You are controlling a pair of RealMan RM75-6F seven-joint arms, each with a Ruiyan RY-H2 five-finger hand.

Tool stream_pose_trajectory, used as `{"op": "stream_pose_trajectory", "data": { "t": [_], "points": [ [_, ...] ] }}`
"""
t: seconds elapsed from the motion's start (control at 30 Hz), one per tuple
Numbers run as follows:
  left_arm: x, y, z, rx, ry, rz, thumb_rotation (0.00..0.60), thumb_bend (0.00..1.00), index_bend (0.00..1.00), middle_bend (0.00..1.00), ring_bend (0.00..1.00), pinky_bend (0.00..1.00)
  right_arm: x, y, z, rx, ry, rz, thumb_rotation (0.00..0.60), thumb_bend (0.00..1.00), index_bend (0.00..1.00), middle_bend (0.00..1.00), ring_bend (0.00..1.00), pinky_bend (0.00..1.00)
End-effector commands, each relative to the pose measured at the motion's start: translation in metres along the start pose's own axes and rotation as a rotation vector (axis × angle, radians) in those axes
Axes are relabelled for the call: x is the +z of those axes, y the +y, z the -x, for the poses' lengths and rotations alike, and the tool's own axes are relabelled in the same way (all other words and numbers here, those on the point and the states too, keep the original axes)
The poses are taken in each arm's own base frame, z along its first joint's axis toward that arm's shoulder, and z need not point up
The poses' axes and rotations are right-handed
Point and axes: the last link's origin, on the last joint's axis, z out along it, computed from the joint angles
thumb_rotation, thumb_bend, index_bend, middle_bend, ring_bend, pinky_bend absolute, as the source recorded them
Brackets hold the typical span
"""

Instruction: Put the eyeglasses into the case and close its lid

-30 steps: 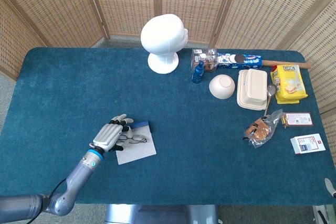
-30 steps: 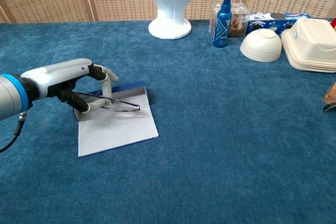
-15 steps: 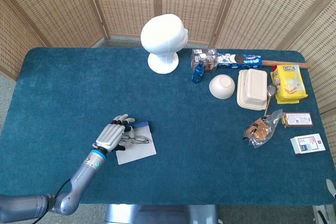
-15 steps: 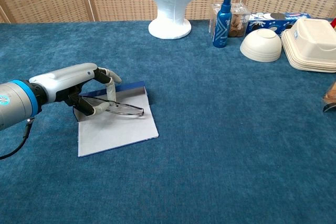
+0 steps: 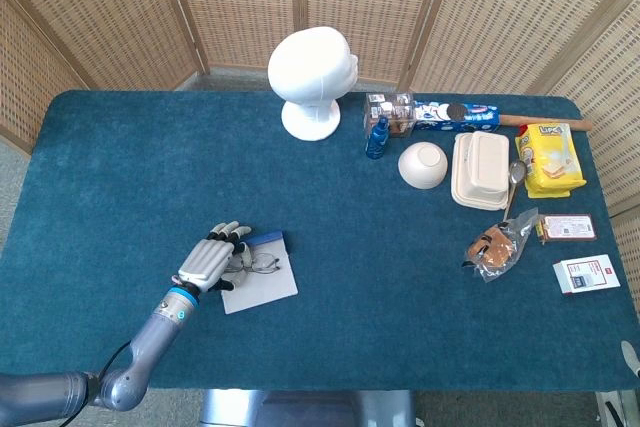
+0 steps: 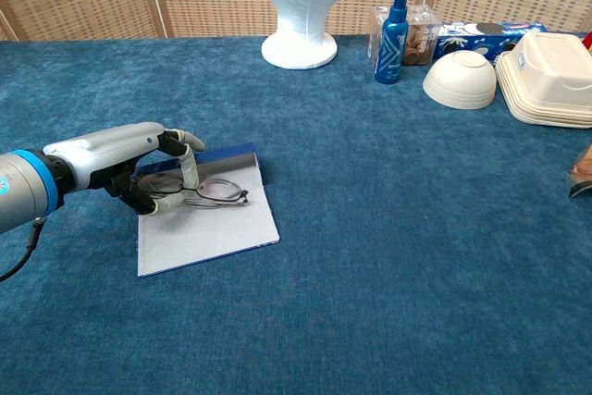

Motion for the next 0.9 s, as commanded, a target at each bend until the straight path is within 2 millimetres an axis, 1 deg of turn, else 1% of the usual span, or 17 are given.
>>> {"op": "stream_pose_trajectory", "data": {
  "t": [0.03, 0.2, 0.43, 0.63, 0.73, 0.8, 0.9],
  "points": [
    [0.000, 0.002, 0.002, -0.006, -0.005, 0.008, 0.600, 0.40, 0.42, 0.10, 0.00, 0.01, 0.000, 0.000, 0.000, -0.001, 0.000, 0.001, 0.550, 0.24, 0.05, 0.17, 0.00, 0.17],
    [0.000, 0.005, 0.001, -0.006, -0.005, 0.021, 0.600, 0.38, 0.42, 0.10, 0.00, 0.01, 0.000, 0.000, 0.000, -0.002, -0.001, 0.002, 0.549, 0.24, 0.05, 0.17, 0.00, 0.17],
    [0.000, 0.009, 0.000, -0.005, 0.002, 0.036, 0.600, 0.38, 0.42, 0.10, 0.00, 0.00, -0.001, 0.002, -0.001, -0.002, 0.000, 0.007, 0.548, 0.24, 0.05, 0.17, 0.00, 0.17],
    [-0.001, 0.004, -0.006, 0.028, 0.036, 0.017, 0.600, 0.38, 0.41, 0.08, 0.00, 0.00, -0.001, 0.003, -0.002, 0.000, 0.004, 0.008, 0.546, 0.24, 0.05, 0.17, 0.00, 0.17],
    [-0.003, 0.002, -0.007, 0.021, 0.025, 0.007, 0.600, 0.37, 0.32, 0.07, 0.00, 0.00, 0.000, 0.002, -0.001, 0.002, 0.003, 0.006, 0.546, 0.24, 0.05, 0.17, 0.00, 0.17],
    [-0.005, 0.002, -0.009, 0.012, 0.038, 0.007, 0.600, 0.33, 0.22, 0.05, 0.00, 0.00, -0.001, 0.002, -0.001, 0.003, 0.000, 0.006, 0.544, 0.24, 0.05, 0.17, 0.00, 0.17],
    [-0.008, 0.003, -0.012, 0.011, 0.060, 0.015, 0.600, 0.29, 0.12, 0.02, 0.00, 0.00, -0.001, 0.002, -0.001, 0.002, 0.001, 0.005, 0.547, 0.24, 0.05, 0.17, 0.00, 0.17]
  ]
}}
